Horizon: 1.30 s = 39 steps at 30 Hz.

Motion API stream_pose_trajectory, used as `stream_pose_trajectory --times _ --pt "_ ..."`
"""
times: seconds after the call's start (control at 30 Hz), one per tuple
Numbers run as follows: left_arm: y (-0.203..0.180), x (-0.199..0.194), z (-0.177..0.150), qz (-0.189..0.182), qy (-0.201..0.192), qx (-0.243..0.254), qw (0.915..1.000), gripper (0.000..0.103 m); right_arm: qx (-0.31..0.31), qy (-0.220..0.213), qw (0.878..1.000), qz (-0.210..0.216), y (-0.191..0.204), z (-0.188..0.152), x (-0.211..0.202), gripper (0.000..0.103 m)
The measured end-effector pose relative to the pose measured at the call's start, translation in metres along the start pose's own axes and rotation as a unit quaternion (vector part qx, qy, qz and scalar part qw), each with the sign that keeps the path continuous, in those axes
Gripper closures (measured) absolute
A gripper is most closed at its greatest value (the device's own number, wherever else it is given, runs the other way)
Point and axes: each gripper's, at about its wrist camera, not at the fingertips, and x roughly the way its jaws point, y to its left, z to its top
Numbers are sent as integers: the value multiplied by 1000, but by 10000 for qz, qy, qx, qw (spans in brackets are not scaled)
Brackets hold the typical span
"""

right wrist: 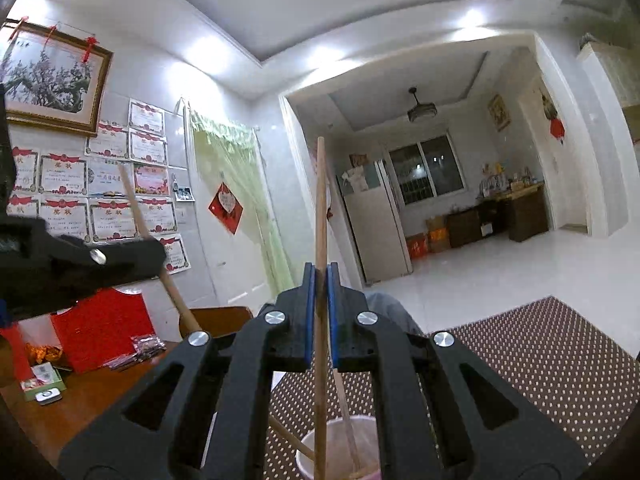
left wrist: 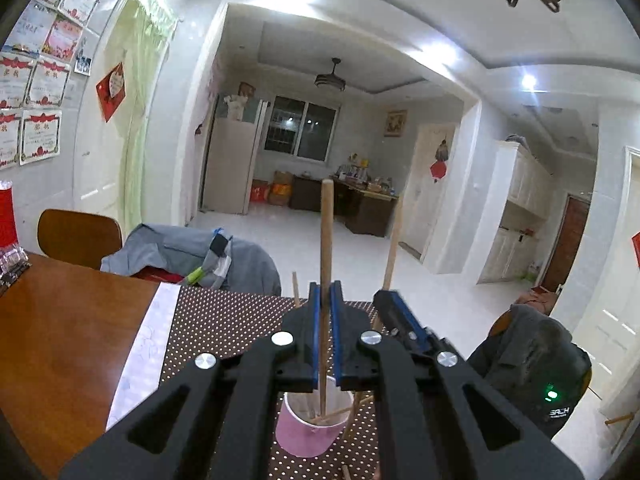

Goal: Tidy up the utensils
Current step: 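Raise both held sticks over the pink cup and release them inside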

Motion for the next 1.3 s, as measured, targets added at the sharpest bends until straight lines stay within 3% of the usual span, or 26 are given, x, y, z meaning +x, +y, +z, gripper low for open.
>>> stream_pose_trajectory --times 0.27,0.57,0.63,0.67,0.7,1.1,1.3 --pt "17 46 -19 -17 462 -205 9987 98 -147 -242 9994 -217 4 -9 11 96" --pt "29 78 -34 13 789 -361 9962 97 -365 -194 9986 -339 8 -16 16 96" --pt "33 80 -36 37 819 -409 9958 92 -402 -161 9985 -343 10 -17 16 96" --pt "34 81 -36 64 821 -421 9957 79 -445 -123 9983 -350 11 -18 16 96" --pt "36 82 -36 90 818 -428 9957 77 -473 -95 9982 -360 12 -19 15 96" --pt "35 84 -36 241 888 -349 9951 75 -366 312 9983 -316 11 -15 9 96" --pt "33 79 -34 382 791 -247 9958 72 -381 386 9973 -503 14 -11 3 95"
